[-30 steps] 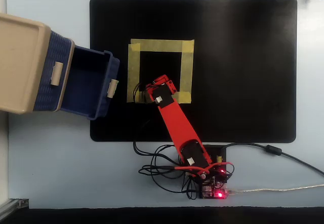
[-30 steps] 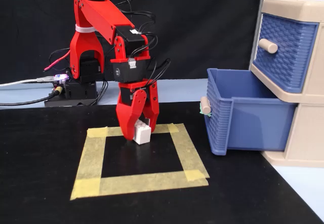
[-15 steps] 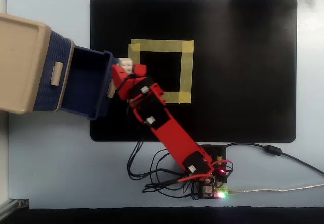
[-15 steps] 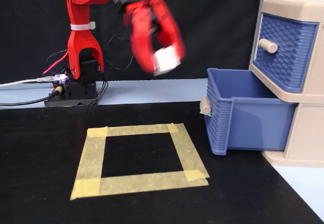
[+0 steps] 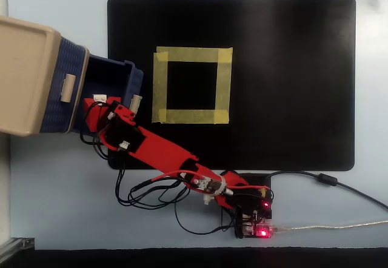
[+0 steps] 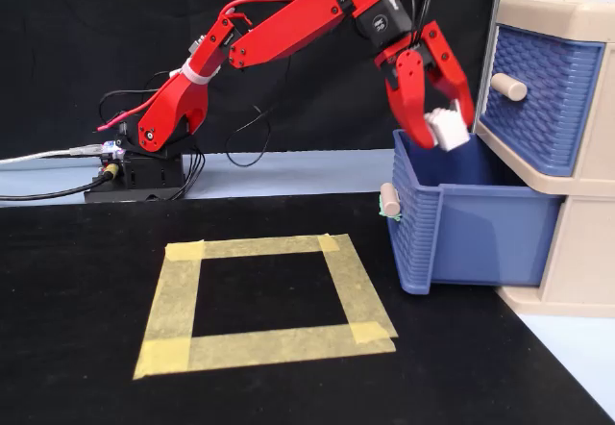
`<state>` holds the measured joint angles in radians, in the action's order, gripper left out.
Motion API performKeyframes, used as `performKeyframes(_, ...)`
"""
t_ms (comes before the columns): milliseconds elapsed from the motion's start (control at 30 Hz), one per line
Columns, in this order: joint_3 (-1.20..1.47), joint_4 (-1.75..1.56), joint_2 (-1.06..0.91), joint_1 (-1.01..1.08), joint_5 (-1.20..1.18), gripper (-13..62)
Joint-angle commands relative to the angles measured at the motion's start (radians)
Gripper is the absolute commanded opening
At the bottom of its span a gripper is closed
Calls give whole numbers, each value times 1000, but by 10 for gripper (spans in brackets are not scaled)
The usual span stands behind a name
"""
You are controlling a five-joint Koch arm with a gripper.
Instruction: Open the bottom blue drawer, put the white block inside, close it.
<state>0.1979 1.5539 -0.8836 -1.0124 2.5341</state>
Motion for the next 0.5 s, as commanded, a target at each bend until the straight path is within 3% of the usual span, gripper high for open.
performKeyframes(0,-31,-43,-14,-5,25,330)
performKeyframes(167,-40,0,-123,-3,21,341)
performKeyframes(300,-9,284,-302,17,-3,340)
performKeyframes(467,129,433,-307,127,-141,340)
